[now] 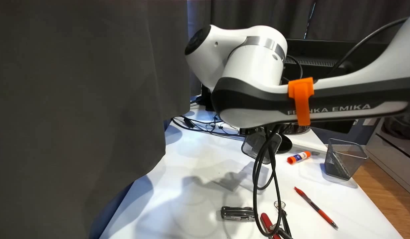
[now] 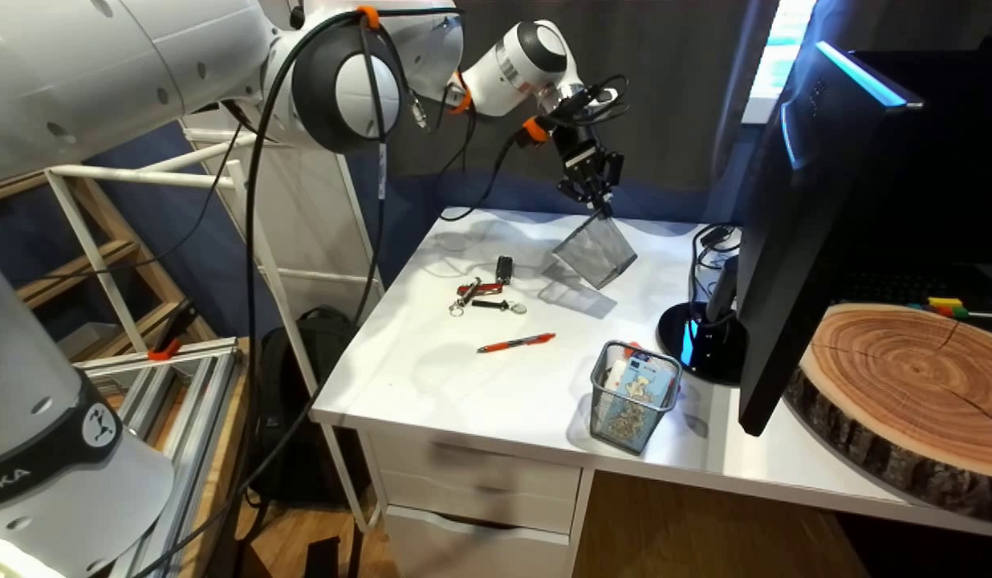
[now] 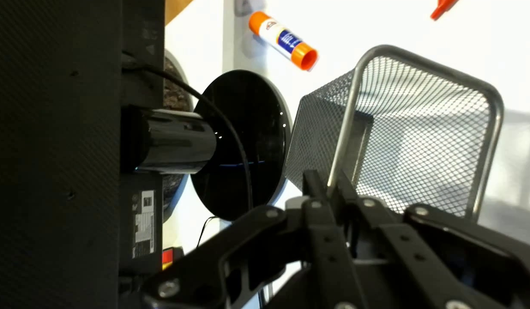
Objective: Pour the content of the bin onto the table
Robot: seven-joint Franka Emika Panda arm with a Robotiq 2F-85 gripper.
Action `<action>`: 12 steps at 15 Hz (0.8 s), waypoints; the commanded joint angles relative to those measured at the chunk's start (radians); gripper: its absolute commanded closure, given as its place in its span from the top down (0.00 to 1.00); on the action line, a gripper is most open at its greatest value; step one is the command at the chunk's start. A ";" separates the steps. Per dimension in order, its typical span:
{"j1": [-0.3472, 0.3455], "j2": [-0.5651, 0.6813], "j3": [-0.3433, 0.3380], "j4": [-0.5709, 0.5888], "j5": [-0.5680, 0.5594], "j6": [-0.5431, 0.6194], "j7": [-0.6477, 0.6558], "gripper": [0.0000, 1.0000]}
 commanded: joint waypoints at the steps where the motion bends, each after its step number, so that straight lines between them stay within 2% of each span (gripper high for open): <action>1: -0.051 -0.047 0.015 -0.005 0.155 -0.004 0.024 0.02; 7: -0.100 -0.072 0.037 -0.002 0.325 -0.005 0.043 0.02; 12: -0.122 -0.037 0.039 0.006 0.366 0.082 0.085 0.02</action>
